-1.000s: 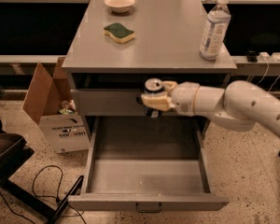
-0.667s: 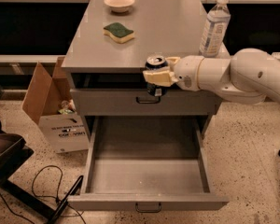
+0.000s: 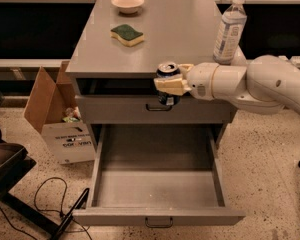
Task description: Pick pepsi can from middle drawer and place on counter
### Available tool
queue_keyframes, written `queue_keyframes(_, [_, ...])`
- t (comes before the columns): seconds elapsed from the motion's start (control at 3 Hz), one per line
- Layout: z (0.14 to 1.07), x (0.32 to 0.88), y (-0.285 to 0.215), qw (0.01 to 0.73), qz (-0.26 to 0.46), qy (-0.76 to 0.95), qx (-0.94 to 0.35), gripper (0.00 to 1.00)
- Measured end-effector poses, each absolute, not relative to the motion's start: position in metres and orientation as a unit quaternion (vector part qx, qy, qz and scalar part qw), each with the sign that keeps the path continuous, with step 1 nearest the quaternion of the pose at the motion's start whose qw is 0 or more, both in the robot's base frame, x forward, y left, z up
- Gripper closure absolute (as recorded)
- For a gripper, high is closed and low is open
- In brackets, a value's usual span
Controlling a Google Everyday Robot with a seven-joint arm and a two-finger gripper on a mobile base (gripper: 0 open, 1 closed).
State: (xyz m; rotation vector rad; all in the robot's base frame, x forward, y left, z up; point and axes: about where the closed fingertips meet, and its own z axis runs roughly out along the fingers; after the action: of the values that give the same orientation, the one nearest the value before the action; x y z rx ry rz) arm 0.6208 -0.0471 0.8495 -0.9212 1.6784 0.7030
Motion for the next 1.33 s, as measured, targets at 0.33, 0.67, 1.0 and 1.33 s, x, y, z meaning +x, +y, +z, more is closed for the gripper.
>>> queue_keyframes(0.33, [0.898,0.645,-0.045,0.541,0.270,0.709,-0.363,1.00])
queue_keyframes(0.67, [1.040,0.712,-0.057,0.630,0.177,0.699,-0.290,1.00])
queue_keyframes(1.0, [1.108,0.743,-0.064,0.685,0.118,0.678,-0.238,1.00])
queue_keyframes(1.33, [1.101,0.784,-0.050,0.692,0.123,0.687,-0.185,1.00])
